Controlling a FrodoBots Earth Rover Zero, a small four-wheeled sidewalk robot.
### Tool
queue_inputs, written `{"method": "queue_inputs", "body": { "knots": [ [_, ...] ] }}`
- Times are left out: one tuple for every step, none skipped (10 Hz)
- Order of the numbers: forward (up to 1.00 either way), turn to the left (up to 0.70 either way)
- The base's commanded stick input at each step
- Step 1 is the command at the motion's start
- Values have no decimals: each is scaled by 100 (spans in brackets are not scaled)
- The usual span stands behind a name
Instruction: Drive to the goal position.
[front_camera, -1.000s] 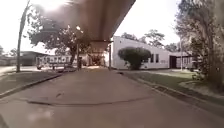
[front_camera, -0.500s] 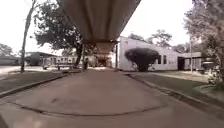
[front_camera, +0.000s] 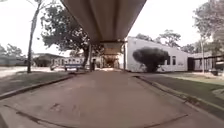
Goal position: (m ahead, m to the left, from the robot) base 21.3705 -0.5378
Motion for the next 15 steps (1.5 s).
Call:
{"method": "queue_inputs", "body": {
  "knots": [
    [70, 0],
    [70, 0],
    [70, 0],
    [70, 0],
    [70, 0],
    [70, 0],
    [70, 0],
    [70, 0],
    [70, 0],
    [70, 0],
    [70, 0],
    [70, 0],
    [70, 0],
    [70, 0],
    [70, 0]
  ]
}}
